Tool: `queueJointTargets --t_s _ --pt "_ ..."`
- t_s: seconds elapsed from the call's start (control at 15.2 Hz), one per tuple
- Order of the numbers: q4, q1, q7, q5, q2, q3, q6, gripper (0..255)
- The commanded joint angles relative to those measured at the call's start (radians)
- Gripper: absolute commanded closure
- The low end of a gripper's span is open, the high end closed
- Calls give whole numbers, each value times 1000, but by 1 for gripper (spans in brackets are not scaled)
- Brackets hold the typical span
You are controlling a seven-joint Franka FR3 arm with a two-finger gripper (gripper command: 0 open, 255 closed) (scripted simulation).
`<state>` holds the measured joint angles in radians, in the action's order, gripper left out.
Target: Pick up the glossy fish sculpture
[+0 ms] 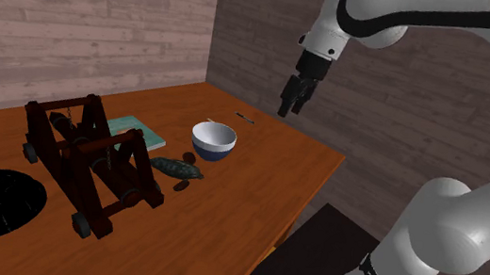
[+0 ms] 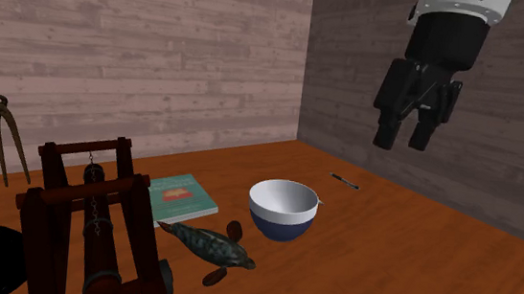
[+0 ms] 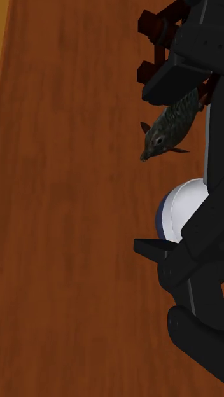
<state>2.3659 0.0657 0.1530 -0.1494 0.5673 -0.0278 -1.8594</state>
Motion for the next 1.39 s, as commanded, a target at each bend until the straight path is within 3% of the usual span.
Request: queueJointTargets --t_s 0.0,0.66,1.32 --pt "-15 13 0 -20 -66 8 -51 0" --pt "-131 77 18 -121 -407 47 -269 0" --pt "-371 122 38 -199 -769 92 -388 0"
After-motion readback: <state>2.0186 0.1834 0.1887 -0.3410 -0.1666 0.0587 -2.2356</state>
